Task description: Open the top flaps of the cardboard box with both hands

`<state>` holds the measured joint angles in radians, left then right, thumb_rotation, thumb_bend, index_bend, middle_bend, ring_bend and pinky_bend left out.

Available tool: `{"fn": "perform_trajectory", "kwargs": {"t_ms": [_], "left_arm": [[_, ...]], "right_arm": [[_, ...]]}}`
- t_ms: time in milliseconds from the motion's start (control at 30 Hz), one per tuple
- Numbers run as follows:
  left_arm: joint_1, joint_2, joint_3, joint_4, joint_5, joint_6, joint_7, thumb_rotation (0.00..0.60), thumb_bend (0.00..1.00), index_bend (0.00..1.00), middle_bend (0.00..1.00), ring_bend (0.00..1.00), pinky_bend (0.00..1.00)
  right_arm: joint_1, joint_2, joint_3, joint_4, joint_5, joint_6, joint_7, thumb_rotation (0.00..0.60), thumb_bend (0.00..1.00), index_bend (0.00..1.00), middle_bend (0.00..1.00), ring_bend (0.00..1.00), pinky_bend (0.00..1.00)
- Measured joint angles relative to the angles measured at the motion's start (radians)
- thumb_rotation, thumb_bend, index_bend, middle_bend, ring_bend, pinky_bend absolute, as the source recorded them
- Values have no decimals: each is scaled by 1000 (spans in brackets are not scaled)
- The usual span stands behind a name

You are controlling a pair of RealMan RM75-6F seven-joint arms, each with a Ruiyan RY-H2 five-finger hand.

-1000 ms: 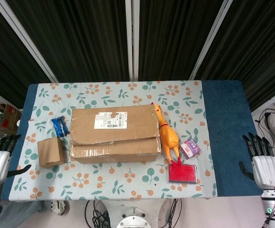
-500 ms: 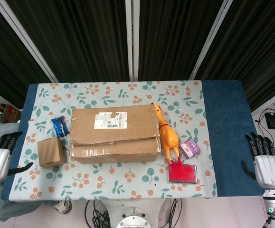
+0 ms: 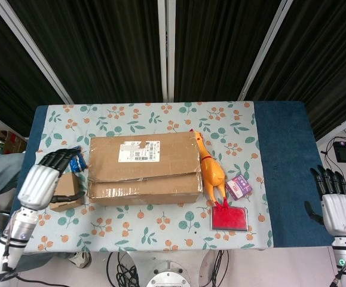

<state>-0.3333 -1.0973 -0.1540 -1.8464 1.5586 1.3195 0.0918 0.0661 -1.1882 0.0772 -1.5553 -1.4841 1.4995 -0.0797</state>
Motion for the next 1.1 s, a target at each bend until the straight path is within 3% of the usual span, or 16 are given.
{"fn": "perform_trajectory", "kwargs": {"t_ms": [267,533,600,667,733,933,1100], "left_arm": [[-112,-171,-30,51,5,-73,64,460,52,143,156,143,222],[-158,-275,-39,165,2,-72,132,462,50,142,156,132,220],[-166,-291,-41,193,-3,-70,140,484,50,142,156,132,220],[-174,-305,-43,219,-6,-67,154,543,51,138,156,132,220],[-178,-316,-45,241,-5,-58,174,599,50,126,155,132,220],[-191,-367,-60,334,47,35,245,600,50,109,150,132,220],[-216,-400,-102,421,90,117,304,600,51,101,146,132,219]], "right_arm": [[-14,5,7,13,17,16,24,600,247,0,0,0,0],[-16,6,22,23,36,19,41,600,247,0,0,0,0],[-16,8,25,21,36,22,43,600,246,0,0,0,0],[-16,8,26,20,34,26,41,600,246,0,0,0,0],[-16,8,26,19,34,25,41,600,247,0,0,0,0],[-17,8,31,11,49,20,39,600,276,0,0,0,0],[-17,15,35,3,44,28,34,600,277,0,0,0,0]]}}
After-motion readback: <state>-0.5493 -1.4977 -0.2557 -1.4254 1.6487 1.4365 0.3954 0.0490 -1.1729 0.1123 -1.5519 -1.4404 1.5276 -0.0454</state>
